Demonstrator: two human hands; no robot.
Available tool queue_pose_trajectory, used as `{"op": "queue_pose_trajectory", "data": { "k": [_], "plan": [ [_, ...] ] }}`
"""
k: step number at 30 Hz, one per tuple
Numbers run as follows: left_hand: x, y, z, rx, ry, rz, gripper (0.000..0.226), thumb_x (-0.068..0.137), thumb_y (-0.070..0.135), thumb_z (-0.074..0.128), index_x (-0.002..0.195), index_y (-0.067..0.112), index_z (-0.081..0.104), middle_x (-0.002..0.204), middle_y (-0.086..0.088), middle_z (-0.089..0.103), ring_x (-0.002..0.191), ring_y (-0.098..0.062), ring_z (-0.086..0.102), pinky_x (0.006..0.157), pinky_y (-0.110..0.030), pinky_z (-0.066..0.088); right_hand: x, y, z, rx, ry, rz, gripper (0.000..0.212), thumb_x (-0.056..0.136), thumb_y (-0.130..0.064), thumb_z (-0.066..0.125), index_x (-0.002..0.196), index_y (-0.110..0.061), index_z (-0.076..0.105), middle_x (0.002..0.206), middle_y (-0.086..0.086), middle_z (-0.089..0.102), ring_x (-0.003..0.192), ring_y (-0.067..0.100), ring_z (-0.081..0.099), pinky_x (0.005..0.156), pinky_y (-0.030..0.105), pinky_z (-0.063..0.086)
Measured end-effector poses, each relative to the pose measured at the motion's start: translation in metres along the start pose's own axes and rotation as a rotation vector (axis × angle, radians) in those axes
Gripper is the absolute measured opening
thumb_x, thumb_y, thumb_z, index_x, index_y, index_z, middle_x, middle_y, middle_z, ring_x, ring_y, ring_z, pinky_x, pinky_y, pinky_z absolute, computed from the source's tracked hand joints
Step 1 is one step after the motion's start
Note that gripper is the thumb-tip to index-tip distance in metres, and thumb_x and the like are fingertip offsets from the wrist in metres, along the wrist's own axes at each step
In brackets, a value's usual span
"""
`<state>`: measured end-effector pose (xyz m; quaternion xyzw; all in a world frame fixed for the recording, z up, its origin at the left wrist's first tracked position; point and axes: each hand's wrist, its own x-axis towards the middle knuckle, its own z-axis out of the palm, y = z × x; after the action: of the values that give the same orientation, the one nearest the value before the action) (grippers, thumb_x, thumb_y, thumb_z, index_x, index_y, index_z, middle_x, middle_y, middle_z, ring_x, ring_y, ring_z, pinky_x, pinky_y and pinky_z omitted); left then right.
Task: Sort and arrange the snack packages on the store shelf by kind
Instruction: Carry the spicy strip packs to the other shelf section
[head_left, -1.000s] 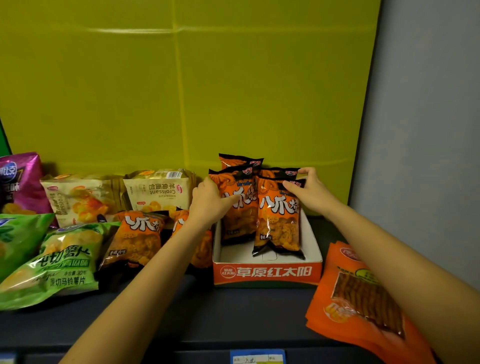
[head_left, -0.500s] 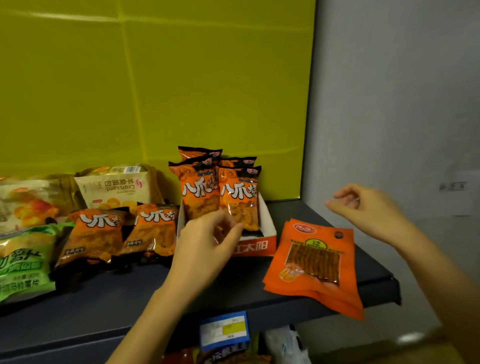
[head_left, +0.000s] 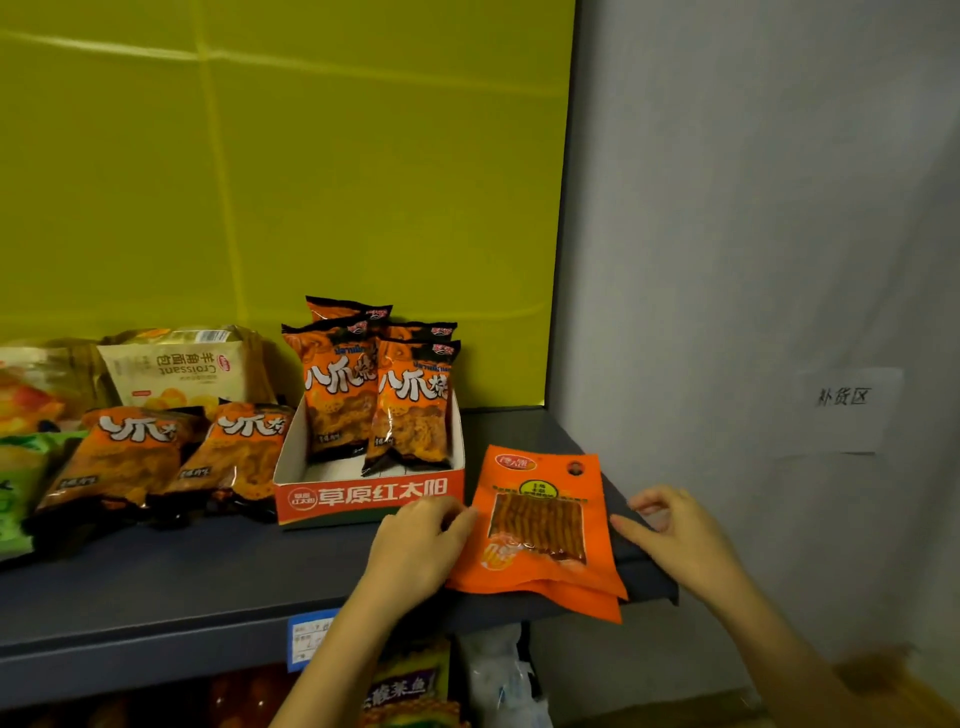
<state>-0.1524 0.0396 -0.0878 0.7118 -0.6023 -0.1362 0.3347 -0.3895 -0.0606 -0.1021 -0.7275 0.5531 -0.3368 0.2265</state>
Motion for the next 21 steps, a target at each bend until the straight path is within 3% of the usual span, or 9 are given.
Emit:
{"op": "queue_pose_trajectory", "data": {
  "k": [2, 4, 8, 12, 14, 16, 19, 21],
  "plan": [
    [0.000, 0.008, 0.002, -0.002, -0.035, -0.031, 0.027, 0.091, 0.040, 0.048, 0.104, 0.022, 0.063, 0.105, 0.005, 0.063, 0.103, -0.015, 0.059, 0.098, -0.040, 0.043, -0.003, -0.005, 0.005, 0.010, 0.003, -0.025, 0.034, 0.087, -0.041, 0.054, 0.056, -0.029, 0.047, 0.080, -0.004, 0.049, 0.090, 0.025, 0.057, 0.075, 0.030, 0.038],
    [0.000, 0.015, 0.005, -0.022, -0.068, -0.043, 0.020, 0.087, 0.041, 0.056, 0.098, 0.025, 0.058, 0.098, 0.008, 0.060, 0.102, -0.014, 0.058, 0.099, -0.041, 0.042, -0.003, -0.010, 0.009, 0.000, -0.005, -0.026, 0.045, 0.084, -0.053, 0.051, 0.049, -0.025, 0.046, 0.074, -0.007, 0.046, 0.090, 0.025, 0.053, 0.076, 0.032, 0.038],
    [0.001, 0.027, 0.009, -0.247, -0.130, -0.120, 0.015, 0.086, 0.033, 0.061, 0.093, 0.022, 0.052, 0.097, 0.005, 0.059, 0.096, -0.013, 0.060, 0.091, -0.035, 0.050, 0.000, -0.006, 0.015, -0.058, 0.033, -0.042, 0.029, 0.078, -0.049, 0.063, 0.066, -0.023, 0.062, 0.087, -0.005, 0.058, 0.097, 0.022, 0.053, 0.080, 0.032, 0.043],
    [0.000, 0.042, 0.010, -0.645, -0.184, -0.231, 0.021, 0.091, 0.034, 0.051, 0.098, 0.015, 0.045, 0.095, 0.001, 0.057, 0.089, -0.013, 0.056, 0.074, -0.025, 0.046, -0.001, 0.000, 0.014, 0.214, 0.058, 0.017, 0.026, 0.085, -0.036, 0.061, 0.063, -0.022, 0.062, 0.084, 0.007, 0.066, 0.091, 0.032, 0.063, 0.082, 0.042, 0.049],
    [-0.001, 0.047, 0.012, -0.903, -0.170, -0.283, 0.025, 0.093, 0.032, 0.049, 0.107, 0.011, 0.044, 0.097, -0.004, 0.057, 0.089, -0.017, 0.058, 0.074, -0.029, 0.048, -0.007, -0.005, 0.010, 0.399, 0.063, 0.035, 0.029, 0.089, -0.029, 0.056, 0.070, -0.009, 0.064, 0.082, 0.017, 0.067, 0.081, 0.034, 0.064, 0.076, 0.043, 0.050],
    [-0.006, 0.054, 0.013, -1.135, -0.158, -0.298, 0.028, 0.094, 0.027, 0.048, 0.115, 0.009, 0.046, 0.099, -0.009, 0.061, 0.088, -0.020, 0.061, 0.075, -0.034, 0.052, -0.016, -0.015, 0.003, 0.595, 0.050, 0.060, 0.029, 0.092, -0.027, 0.053, 0.075, -0.007, 0.066, 0.081, 0.018, 0.069, 0.075, 0.030, 0.064, 0.073, 0.040, 0.052],
    [-0.020, 0.061, 0.007, -1.197, -0.103, -0.241, 0.024, 0.096, 0.023, 0.045, 0.112, 0.011, 0.057, 0.094, -0.007, 0.070, 0.083, -0.018, 0.068, 0.073, -0.033, 0.056, -0.026, -0.034, -0.007, 0.750, 0.013, 0.053, 0.028, 0.092, -0.031, 0.051, 0.076, -0.016, 0.067, 0.081, 0.008, 0.072, 0.077, 0.030, 0.066, 0.080, 0.043, 0.053],
    [-0.034, 0.061, -0.004, -1.129, -0.016, -0.170, 0.025, 0.097, 0.023, 0.042, 0.105, 0.015, 0.064, 0.088, -0.003, 0.074, 0.079, -0.014, 0.071, 0.072, -0.029, 0.057, -0.030, -0.049, -0.011, 0.739, 0.029, -0.023, 0.027, 0.093, -0.034, 0.049, 0.078, -0.019, 0.065, 0.079, 0.003, 0.069, 0.074, 0.023, 0.064, 0.073, 0.033, 0.052]
  ]
}}
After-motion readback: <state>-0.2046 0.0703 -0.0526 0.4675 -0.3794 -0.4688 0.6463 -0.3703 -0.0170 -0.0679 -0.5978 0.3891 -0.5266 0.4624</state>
